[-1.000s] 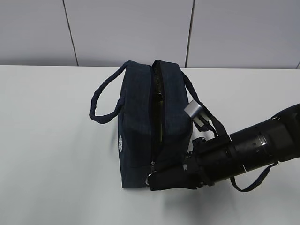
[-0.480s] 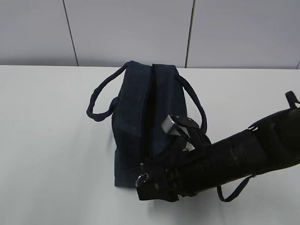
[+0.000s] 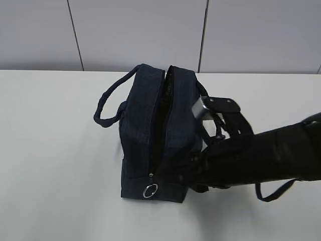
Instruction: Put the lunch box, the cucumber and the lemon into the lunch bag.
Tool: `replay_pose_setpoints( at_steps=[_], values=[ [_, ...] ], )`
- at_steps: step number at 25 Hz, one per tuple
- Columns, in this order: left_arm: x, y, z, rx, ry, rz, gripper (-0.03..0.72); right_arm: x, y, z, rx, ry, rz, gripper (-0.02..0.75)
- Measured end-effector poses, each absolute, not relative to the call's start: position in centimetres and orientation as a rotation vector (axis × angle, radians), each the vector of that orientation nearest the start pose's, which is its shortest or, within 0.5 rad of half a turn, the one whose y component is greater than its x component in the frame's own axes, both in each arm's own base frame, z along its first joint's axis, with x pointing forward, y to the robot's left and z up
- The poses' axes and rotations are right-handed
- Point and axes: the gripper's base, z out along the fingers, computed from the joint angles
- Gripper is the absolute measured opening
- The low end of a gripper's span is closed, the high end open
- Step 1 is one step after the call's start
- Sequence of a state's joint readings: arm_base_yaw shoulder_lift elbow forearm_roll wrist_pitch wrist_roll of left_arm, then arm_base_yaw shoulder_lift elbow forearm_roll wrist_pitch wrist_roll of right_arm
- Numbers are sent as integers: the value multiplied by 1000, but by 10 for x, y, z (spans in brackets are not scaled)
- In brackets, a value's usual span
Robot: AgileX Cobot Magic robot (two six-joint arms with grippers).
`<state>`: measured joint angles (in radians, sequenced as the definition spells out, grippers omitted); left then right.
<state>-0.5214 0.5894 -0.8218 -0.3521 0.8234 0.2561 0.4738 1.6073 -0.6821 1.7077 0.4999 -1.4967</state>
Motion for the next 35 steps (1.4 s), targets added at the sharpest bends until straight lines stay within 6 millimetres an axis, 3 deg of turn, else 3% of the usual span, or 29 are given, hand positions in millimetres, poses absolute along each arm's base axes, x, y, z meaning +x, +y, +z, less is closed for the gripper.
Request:
replay_pose_setpoints(
  at_steps=[6,10,15,20,24,27,29,35],
  values=[
    [72,-68,372,702,1954,-577,238,205,148,202,-559,2246,838,130],
    [72,-68,372,703,1954,-572,238,187,147,218,-619,2156,944,104],
    [72,-67,371,705,1953,-565,238,179,155,228,-610,2088,1147,99],
    [72,-67,371,704,1954,-563,238,176,157,231,-636,2061,1193,99],
    [73,-67,371,704,1954,-561,238,182,153,226,-623,2084,1077,97],
    [73,-67,371,705,1954,-559,238,183,153,224,-638,2088,1007,42],
    [73,-67,371,706,1954,-554,238,180,158,221,-680,2096,950,0],
    [73,-67,371,708,1954,-546,238,162,178,212,-774,2151,726,0]
  ],
)
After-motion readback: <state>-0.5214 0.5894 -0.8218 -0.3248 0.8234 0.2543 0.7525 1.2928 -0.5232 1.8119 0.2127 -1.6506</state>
